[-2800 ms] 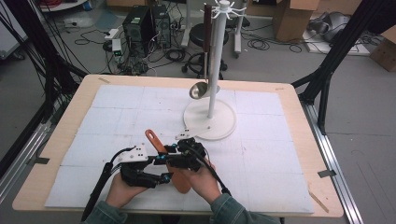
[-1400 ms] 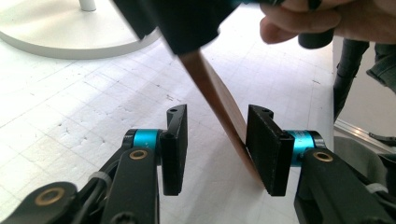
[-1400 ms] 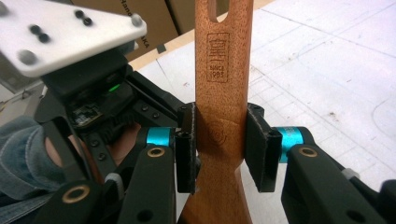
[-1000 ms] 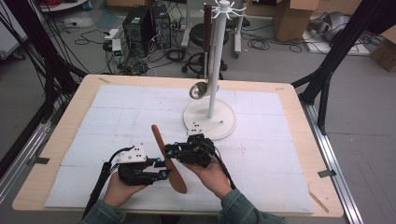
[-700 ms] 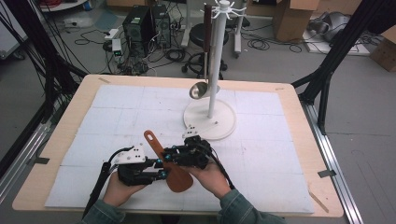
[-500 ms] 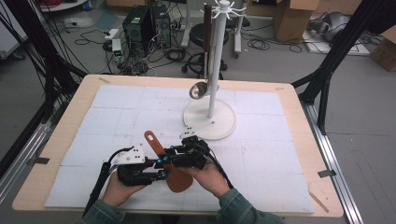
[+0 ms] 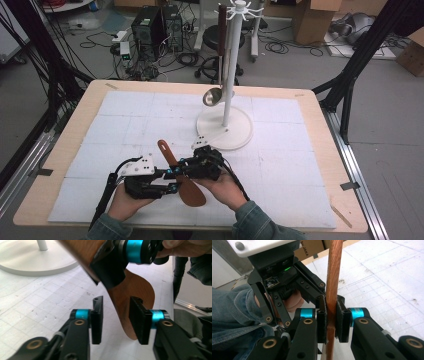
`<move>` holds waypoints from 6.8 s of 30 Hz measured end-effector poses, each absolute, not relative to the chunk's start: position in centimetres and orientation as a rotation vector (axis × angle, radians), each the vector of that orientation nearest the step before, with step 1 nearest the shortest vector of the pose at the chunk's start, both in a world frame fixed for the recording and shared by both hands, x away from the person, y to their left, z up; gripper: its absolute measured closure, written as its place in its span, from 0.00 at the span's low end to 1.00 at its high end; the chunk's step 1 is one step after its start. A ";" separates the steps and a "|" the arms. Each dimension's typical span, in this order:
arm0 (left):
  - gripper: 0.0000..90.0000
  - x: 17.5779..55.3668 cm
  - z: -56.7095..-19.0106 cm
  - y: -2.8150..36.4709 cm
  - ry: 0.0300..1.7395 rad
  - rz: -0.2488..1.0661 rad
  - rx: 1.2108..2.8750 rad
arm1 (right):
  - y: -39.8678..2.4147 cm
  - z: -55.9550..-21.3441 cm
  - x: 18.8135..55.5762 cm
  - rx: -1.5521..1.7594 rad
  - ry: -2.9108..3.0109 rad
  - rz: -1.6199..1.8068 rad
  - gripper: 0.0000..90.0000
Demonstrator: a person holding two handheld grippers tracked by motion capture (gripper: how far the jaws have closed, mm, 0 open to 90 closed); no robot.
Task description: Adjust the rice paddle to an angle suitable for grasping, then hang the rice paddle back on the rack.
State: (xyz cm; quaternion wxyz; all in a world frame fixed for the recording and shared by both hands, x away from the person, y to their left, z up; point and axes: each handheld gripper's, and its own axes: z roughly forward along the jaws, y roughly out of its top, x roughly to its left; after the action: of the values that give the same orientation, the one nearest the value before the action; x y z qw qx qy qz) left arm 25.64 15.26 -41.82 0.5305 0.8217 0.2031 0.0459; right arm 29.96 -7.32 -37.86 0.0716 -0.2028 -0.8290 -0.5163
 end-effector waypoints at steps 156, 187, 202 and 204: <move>0.21 26.0 -42.0 23.7 0.726 0.266 1.930 | -18.0 -18.7 41.8 -0.790 -2.440 -2.146 0.92; 0.21 26.0 -41.9 23.9 0.728 0.278 1.928 | -18.7 -18.8 42.6 -0.926 -2.451 -2.135 0.86; 0.21 26.0 -41.9 23.9 0.728 0.271 1.932 | -20.3 -20.6 40.8 -1.040 -2.524 -2.097 0.57; 0.21 26.0 -41.9 23.9 0.728 0.271 1.932 | -20.5 -20.8 40.5 -1.037 -2.532 -2.094 0.55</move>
State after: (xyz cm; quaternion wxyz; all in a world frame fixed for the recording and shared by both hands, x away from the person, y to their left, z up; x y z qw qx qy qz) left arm 26.03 23.88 -41.92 0.5053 0.8006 0.3018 0.1124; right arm 40.54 -20.52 -20.79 -0.1514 -0.2974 -0.7263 -0.6009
